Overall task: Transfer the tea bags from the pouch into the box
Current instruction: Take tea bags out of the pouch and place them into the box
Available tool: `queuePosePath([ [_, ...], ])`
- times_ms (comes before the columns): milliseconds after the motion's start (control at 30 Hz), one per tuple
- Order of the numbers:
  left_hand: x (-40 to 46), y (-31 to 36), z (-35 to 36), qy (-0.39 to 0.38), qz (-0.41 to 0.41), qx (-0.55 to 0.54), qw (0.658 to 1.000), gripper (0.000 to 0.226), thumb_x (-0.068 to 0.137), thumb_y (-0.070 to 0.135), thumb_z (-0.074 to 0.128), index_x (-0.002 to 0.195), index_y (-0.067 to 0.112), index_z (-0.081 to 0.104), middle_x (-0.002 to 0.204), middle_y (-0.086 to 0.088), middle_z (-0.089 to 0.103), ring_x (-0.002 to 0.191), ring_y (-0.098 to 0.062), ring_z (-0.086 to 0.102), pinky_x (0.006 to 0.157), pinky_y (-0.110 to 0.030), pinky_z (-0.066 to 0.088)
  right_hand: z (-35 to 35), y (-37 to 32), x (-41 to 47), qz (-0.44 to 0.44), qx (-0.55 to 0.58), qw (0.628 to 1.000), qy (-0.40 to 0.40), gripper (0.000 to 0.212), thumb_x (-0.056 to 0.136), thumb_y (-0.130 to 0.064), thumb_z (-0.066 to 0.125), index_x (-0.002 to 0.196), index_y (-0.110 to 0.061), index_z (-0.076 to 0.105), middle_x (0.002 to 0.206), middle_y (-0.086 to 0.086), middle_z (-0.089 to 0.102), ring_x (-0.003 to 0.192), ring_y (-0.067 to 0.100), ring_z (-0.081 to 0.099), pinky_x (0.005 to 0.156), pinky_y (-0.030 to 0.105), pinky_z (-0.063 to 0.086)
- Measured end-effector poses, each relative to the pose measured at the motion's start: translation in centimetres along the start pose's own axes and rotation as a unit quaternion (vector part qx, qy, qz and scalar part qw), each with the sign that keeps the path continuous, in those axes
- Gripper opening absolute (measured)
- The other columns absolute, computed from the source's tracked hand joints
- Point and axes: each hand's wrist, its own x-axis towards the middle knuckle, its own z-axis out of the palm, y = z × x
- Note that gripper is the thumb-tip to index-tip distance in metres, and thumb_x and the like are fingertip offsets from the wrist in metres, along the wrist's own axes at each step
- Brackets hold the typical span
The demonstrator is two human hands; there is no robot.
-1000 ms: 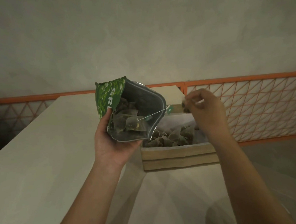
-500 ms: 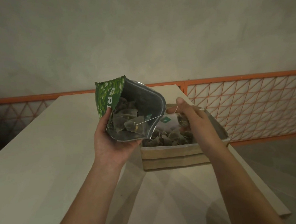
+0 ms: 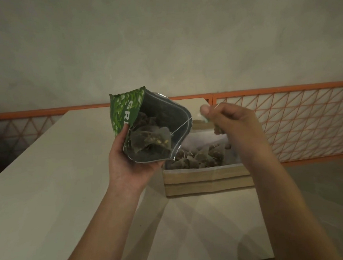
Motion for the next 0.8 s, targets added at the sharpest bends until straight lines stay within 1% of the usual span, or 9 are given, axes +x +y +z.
queuePosePath([
  [100, -0.1, 0.0, 0.1, -0.002, -0.006, 0.006, 1.0, 0.048, 0.099, 0.048, 0.046, 0.122, 0.016, 0.073, 0.137, -0.017, 0.063, 0.125, -0.039, 0.059, 0.093, -0.048, 0.056, -0.7, -1.2, 0.6, -0.031, 0.054, 0.998, 0.032, 0.034, 0.089, -0.032, 0.067, 0.087, 0.003, 0.069, 0.074, 0.013, 0.054, 0.065, 0.015, 0.045, 0.062, 0.021, 0.043],
  [200, 0.0, 0.2, 0.1, -0.004, -0.006, 0.001, 1.0, 0.048, 0.1, 0.048, 0.045, 0.132, 0.018, 0.066, 0.138, -0.016, 0.062, 0.128, -0.038, 0.057, 0.098, -0.048, 0.053, -1.5, -1.5, 1.3, -0.034, 0.064, 0.996, 0.058, 0.035, 0.091, -0.032, 0.064, 0.091, 0.003, 0.068, 0.075, 0.004, 0.057, 0.063, 0.012, 0.047, 0.06, 0.019, 0.046],
  [300, 0.0, 0.2, 0.3, -0.016, -0.007, -0.007, 1.0, 0.048, 0.101, 0.046, 0.044, 0.134, 0.019, 0.064, 0.137, -0.016, 0.063, 0.123, -0.039, 0.061, 0.094, -0.05, 0.056, -2.3, -0.8, 1.9, -0.014, 0.051, 0.996, 0.069, 0.037, 0.093, -0.033, 0.061, 0.092, 0.003, 0.065, 0.077, 0.004, 0.055, 0.063, 0.011, 0.048, 0.059, 0.02, 0.047],
  [367, 0.0, 0.1, 0.4, -0.025, -0.009, -0.016, 1.0, 0.047, 0.101, 0.046, 0.044, 0.132, 0.018, 0.066, 0.135, -0.017, 0.064, 0.12, -0.039, 0.063, 0.092, -0.052, 0.057, -2.8, 0.2, 2.0, 0.011, 0.03, 0.997, 0.064, 0.031, 0.095, -0.035, 0.058, 0.092, -0.005, 0.067, 0.079, 0.006, 0.055, 0.066, 0.013, 0.05, 0.061, 0.022, 0.048],
  [467, -0.1, -0.1, 0.3, -0.027, -0.01, -0.012, 0.999, 0.047, 0.101, 0.046, 0.043, 0.131, 0.018, 0.067, 0.137, -0.017, 0.062, 0.123, -0.039, 0.061, 0.098, -0.052, 0.053, -3.5, 2.2, 1.9, 0.048, 0.009, 0.998, 0.045, 0.025, 0.098, -0.035, 0.053, 0.087, -0.016, 0.064, 0.077, 0.004, 0.052, 0.067, 0.012, 0.049, 0.063, 0.022, 0.05],
  [533, -0.1, 0.0, 0.3, -0.026, -0.006, -0.008, 1.0, 0.047, 0.101, 0.046, 0.043, 0.126, 0.018, 0.07, 0.137, -0.016, 0.063, 0.124, -0.038, 0.061, 0.099, -0.052, 0.052, -3.7, 3.6, 1.9, 0.081, -0.029, 0.996, 0.038, 0.024, 0.1, -0.032, 0.05, 0.088, -0.015, 0.063, 0.074, 0.002, 0.052, 0.066, 0.013, 0.049, 0.063, 0.023, 0.05],
  [633, -0.1, -0.1, 0.5, -0.023, -0.007, -0.01, 1.0, 0.046, 0.101, 0.046, 0.044, 0.127, 0.018, 0.07, 0.137, -0.015, 0.063, 0.122, -0.037, 0.062, 0.096, -0.051, 0.054, -3.9, 5.9, 1.9, 0.11, -0.191, 0.975, 0.006, 0.024, 0.099, -0.03, 0.051, 0.099, -0.01, 0.064, 0.085, 0.009, 0.062, 0.073, 0.024, 0.056, 0.069, 0.035, 0.05],
  [733, -0.1, 0.0, 0.4, -0.016, -0.006, -0.01, 1.0, 0.048, 0.1, 0.046, 0.045, 0.134, 0.02, 0.065, 0.138, -0.014, 0.062, 0.125, -0.036, 0.06, 0.098, -0.048, 0.053, -3.5, 6.8, 1.8, 0.103, -0.254, 0.962, -0.004, 0.023, 0.098, -0.031, 0.053, 0.095, -0.013, 0.066, 0.088, 0.007, 0.065, 0.076, 0.02, 0.058, 0.063, 0.025, 0.043],
  [800, -0.1, 0.1, 0.3, -0.011, -0.003, -0.006, 1.0, 0.048, 0.1, 0.046, 0.046, 0.135, 0.02, 0.064, 0.138, -0.014, 0.062, 0.127, -0.037, 0.059, 0.1, -0.049, 0.052, -3.1, 7.0, 1.8, 0.095, -0.28, 0.955, 0.013, 0.023, 0.098, -0.033, 0.053, 0.096, -0.013, 0.065, 0.087, 0.004, 0.064, 0.074, 0.016, 0.056, 0.062, 0.023, 0.042],
])
